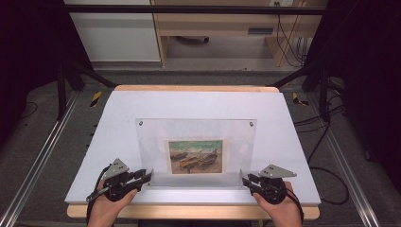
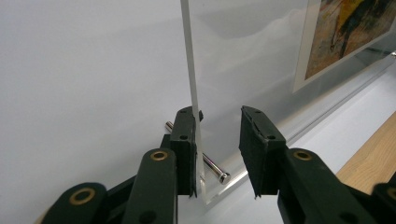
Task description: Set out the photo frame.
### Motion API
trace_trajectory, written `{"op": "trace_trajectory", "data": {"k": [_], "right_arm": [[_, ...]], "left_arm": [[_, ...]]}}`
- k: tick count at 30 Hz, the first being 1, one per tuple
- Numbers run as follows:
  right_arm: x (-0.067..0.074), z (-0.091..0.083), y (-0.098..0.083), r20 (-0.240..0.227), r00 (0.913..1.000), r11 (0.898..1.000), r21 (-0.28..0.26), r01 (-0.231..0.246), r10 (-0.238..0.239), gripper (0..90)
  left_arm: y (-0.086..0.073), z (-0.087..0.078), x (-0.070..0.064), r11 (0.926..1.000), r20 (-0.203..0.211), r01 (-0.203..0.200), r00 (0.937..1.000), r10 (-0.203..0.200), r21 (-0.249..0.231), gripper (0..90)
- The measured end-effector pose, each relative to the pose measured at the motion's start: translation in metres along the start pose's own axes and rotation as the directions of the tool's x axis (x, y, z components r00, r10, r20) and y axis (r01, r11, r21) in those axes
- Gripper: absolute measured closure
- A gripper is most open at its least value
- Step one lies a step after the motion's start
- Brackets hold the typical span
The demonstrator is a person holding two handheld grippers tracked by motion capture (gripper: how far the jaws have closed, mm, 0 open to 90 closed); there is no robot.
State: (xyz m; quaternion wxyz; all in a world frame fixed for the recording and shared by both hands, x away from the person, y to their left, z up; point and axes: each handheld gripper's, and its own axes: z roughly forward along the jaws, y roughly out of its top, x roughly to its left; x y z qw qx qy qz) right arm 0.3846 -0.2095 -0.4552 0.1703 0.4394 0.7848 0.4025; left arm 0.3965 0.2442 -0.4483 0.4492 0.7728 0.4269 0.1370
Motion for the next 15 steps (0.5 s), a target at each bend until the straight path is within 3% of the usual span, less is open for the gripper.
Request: {"op": "trace_trajectory", "data": {"k": [15], "right_arm": [[0.0018, -0.0001, -0.0023, 0.000, 1.0000, 1.000, 0.016, 0.004, -0.004, 69.6]], "left_arm": [[-0.0030, -0.0012, -0.0018, 0.9999, 0.004, -0.007, 1.0000, 0.007, 0.015, 66.3]]}}
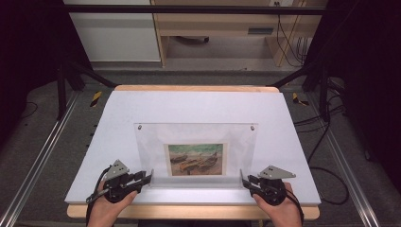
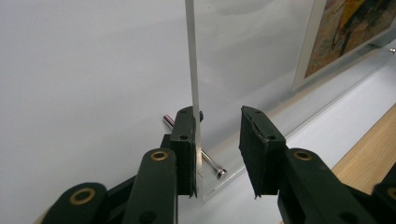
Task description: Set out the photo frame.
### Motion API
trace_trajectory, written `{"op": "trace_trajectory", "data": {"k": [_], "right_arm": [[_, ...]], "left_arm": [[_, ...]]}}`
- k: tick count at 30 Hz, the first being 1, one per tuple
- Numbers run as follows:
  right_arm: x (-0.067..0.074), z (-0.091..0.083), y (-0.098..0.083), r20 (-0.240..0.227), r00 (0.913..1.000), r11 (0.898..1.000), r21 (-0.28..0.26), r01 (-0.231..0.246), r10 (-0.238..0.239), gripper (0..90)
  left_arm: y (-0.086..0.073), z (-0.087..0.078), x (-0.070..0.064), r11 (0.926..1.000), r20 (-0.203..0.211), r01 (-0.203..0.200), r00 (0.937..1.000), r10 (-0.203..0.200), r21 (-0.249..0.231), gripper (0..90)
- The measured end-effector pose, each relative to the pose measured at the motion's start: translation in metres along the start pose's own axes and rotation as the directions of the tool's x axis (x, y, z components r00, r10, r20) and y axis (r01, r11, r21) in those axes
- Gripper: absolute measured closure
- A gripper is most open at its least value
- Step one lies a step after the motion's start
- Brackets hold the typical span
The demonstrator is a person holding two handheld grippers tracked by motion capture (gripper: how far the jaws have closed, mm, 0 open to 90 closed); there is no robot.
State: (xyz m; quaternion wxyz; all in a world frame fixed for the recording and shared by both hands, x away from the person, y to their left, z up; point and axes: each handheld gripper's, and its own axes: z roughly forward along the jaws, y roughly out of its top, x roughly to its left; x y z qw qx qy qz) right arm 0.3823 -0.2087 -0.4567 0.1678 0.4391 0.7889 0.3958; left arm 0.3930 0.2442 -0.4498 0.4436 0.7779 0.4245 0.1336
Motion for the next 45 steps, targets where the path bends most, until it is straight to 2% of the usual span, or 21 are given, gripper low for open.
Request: {"op": "trace_trajectory", "data": {"k": [13, 34, 45], "right_arm": [[0.0011, 0.0006, -0.0022, -0.009, 1.0000, 1.000, 0.015, 0.000, 0.000, 69.0], [0.0010, 0.0001, -0.0026, -0.011, 0.9999, 1.000, 0.012, 0.002, -0.002, 68.9], [0.0007, -0.0008, -0.0014, -0.009, 0.9999, 1.000, 0.005, 0.012, -0.012, 67.7]], "left_arm": [[-0.0018, 0.0000, -0.0046, 0.9992, -0.014, -0.027, 0.9995, 0.028, 0.029, 65.6], [-0.0024, 0.0002, -0.0064, 0.9989, -0.023, -0.032, 0.9992, 0.033, 0.034, 65.0], [-0.0027, 0.0003, -0.0080, 0.9981, -0.036, -0.051, 0.9980, 0.052, 0.035, 65.1]]}}
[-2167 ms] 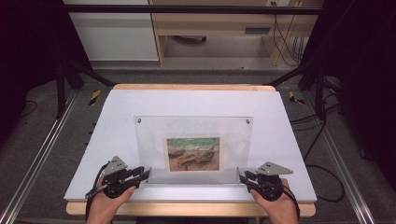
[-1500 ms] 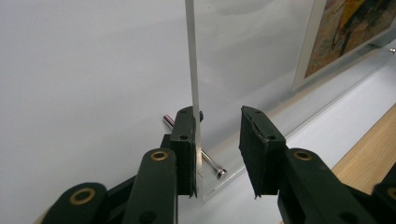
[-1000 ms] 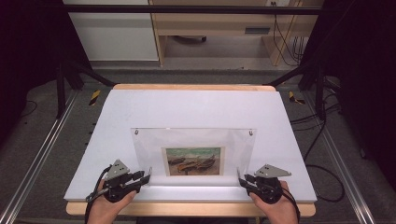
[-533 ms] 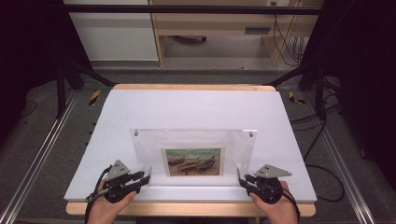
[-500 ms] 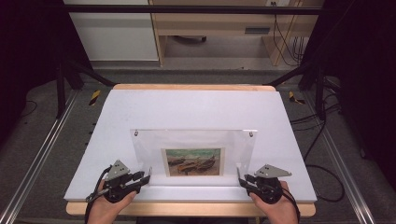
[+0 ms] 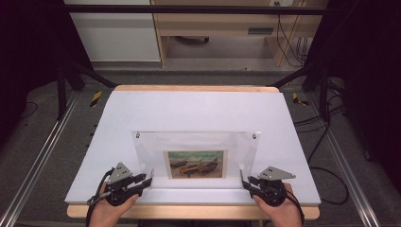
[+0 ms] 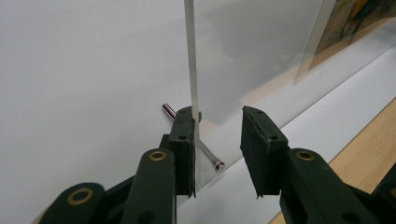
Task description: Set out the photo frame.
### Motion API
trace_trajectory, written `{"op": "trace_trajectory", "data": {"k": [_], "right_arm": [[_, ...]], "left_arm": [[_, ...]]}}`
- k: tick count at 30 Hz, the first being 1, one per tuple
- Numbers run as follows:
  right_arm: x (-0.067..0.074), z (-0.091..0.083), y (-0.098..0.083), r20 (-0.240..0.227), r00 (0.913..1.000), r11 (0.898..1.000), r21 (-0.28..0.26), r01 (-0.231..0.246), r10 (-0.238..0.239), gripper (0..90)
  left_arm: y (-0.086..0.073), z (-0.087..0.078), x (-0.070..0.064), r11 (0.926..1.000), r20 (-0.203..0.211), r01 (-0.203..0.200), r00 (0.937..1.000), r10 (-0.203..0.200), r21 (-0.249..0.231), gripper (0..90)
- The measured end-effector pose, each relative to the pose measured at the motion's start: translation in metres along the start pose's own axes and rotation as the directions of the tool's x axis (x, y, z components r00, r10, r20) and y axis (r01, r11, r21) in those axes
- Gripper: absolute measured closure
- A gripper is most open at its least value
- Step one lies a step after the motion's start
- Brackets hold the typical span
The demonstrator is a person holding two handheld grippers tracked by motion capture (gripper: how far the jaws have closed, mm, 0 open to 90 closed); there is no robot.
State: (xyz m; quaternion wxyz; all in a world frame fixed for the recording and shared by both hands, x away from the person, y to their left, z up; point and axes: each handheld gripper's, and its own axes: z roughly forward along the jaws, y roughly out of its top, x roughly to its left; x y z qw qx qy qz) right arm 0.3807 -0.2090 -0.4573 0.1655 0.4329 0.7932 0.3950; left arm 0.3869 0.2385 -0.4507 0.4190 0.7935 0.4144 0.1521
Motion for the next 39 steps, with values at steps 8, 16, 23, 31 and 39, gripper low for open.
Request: {"op": "trace_trajectory", "data": {"k": [8, 16, 23, 31, 39], "right_arm": [[0.002, -0.001, 0.002, 0.004, 1.0000, 1.000, -0.025, 0.000, 0.000, 59.3], [0.003, -0.002, 0.004, 0.019, 0.9997, 0.998, -0.059, 0.019, -0.018, 46.6], [0.005, -0.001, 0.007, 0.040, 0.9982, 0.995, -0.086, 0.047, -0.044, 29.8], [0.007, -0.001, 0.011, 0.069, 0.9940, 0.985, -0.147, 0.094, -0.085, 17.1], [0.009, -0.005, 0.014, 0.091, 0.9913, 0.972, -0.205, 0.112, -0.096, 9.9]], "left_arm": [[0.000, 0.000, -0.001, 1.0000, -0.005, -0.004, 1.0000, 0.004, -0.003, 64.3], [0.000, 0.002, -0.002, 0.9997, -0.027, -0.015, 0.9995, 0.014, -0.020, 52.6], [0.002, 0.001, -0.001, 0.9973, -0.038, -0.011, 0.9992, 0.008, -0.072, 31.8], [0.005, 0.000, -0.004, 0.9924, -0.049, -0.024, 0.9987, 0.018, -0.121, 14.7], [0.008, -0.003, -0.005, 0.9841, -0.040, -0.038, 0.9987, 0.031, -0.173, 7.9]]}}
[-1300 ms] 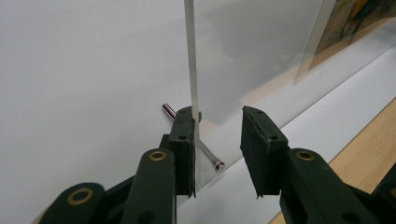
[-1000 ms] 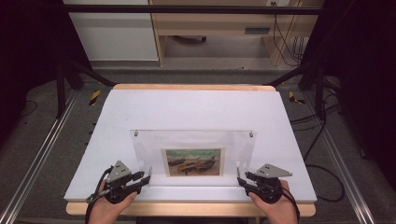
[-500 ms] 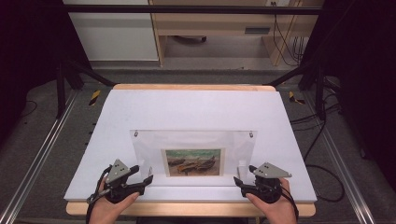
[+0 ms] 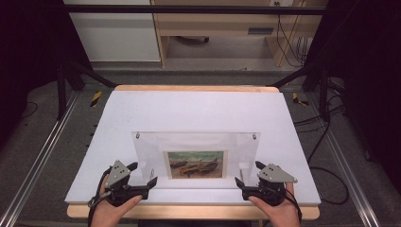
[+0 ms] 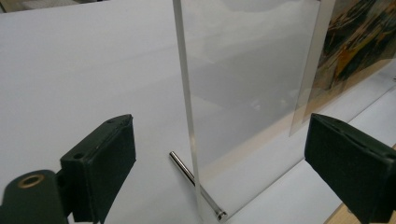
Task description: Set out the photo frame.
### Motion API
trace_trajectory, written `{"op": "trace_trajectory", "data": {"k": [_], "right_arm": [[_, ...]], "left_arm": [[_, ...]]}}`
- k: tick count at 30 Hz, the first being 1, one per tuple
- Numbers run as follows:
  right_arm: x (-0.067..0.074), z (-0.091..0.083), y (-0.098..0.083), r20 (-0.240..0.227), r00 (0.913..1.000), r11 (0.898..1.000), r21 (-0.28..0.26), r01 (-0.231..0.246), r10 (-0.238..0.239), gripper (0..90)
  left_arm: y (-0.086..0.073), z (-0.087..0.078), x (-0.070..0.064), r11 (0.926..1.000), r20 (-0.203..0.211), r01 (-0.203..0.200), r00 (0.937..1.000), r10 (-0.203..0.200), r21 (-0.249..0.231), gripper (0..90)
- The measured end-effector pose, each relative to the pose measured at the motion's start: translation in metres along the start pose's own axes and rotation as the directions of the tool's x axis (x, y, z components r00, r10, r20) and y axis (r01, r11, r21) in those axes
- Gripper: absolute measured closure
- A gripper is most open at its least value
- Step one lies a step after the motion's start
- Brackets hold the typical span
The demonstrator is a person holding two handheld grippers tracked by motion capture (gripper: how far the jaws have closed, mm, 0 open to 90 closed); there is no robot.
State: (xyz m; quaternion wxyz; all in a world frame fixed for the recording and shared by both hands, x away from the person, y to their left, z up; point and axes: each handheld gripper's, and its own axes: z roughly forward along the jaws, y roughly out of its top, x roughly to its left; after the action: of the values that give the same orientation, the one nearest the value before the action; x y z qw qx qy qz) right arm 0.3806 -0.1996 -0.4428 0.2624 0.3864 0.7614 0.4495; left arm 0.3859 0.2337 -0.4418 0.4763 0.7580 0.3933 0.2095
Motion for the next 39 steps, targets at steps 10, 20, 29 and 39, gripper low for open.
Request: {"op": "trace_trajectory", "data": {"k": [10, 20, 29, 39], "right_arm": [[0.003, -0.004, 0.002, 0.006, 0.9997, 1.000, -0.019, 0.023, -0.023, 7.7], [-0.003, -0.018, 0.000, 0.037, 0.9993, 0.999, -0.037, 0.004, -0.003, 8.3], [-0.012, -0.032, -0.008, 0.088, 0.9958, 0.999, -0.031, -0.025, 0.028, 11.1], [-0.023, -0.043, -0.016, 0.160, 0.9851, 0.998, -0.024, -0.061, 0.064, 15.2]], "left_arm": [[0.001, -0.004, 0.000, 0.9994, 0.009, -0.025, 0.9997, 0.025, -0.025, 5.9], [0.001, -0.010, 0.007, 0.9990, -0.011, -0.025, 0.9996, 0.024, -0.038, 5.9], [-0.002, -0.023, 0.021, 0.9992, -0.058, -0.020, 0.9981, 0.018, -0.036, 6.0], [-0.007, -0.036, 0.042, 0.9997, -0.140, -0.007, 0.9902, 0.004, -0.025, 6.4]]}}
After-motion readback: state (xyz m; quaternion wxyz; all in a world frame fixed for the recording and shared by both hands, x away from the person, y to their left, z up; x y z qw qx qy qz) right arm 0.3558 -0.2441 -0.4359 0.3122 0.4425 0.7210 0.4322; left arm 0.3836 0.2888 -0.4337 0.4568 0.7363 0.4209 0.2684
